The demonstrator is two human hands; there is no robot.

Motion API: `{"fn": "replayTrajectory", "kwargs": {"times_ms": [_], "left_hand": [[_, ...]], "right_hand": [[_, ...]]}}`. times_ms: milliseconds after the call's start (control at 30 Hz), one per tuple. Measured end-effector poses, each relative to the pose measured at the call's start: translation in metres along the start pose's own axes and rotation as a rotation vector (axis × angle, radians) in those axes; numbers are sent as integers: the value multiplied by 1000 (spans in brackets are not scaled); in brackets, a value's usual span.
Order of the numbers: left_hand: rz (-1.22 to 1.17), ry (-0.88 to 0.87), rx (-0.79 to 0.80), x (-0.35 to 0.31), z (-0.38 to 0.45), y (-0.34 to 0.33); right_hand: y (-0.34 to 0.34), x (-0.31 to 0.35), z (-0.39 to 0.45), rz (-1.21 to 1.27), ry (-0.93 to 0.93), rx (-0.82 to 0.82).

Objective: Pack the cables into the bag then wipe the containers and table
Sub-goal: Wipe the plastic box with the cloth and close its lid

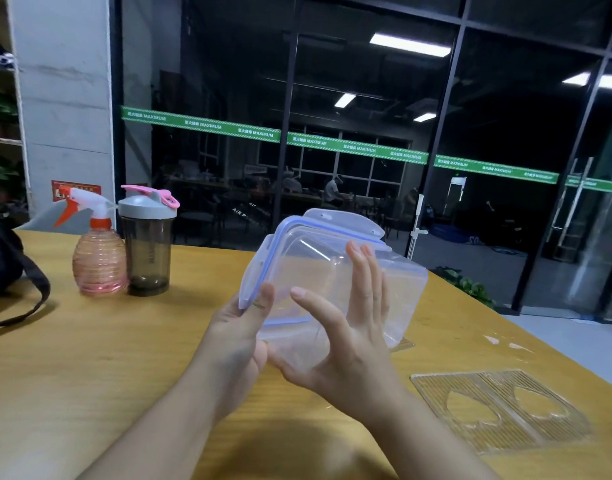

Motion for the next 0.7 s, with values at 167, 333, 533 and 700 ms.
{"fn": "replayTrajectory", "kwargs": {"times_ms": [167,333,533,700], "left_hand": [[12,-9,-95,1,-1,8],[46,-54,-140,-3,-4,8],[67,-111,-277,-5,-7,19],[87,-157,-275,-10,-9,14]], "right_hand": [[-7,1,-3,32,1,70],[-5,-2,-2,67,-3,107],[8,-47,-10,588,-432,-110],[24,-70,-13,357,-503,-197]]}}
Point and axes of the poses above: each hand's wrist, its own z-axis towards the middle knuckle, its own y-axis out of the back of the hand, x = y × z, the point moved 10 cm from there along z, towards the middle knuckle, and after that the axes turned 1 degree about -z, right-handed, at the moved point
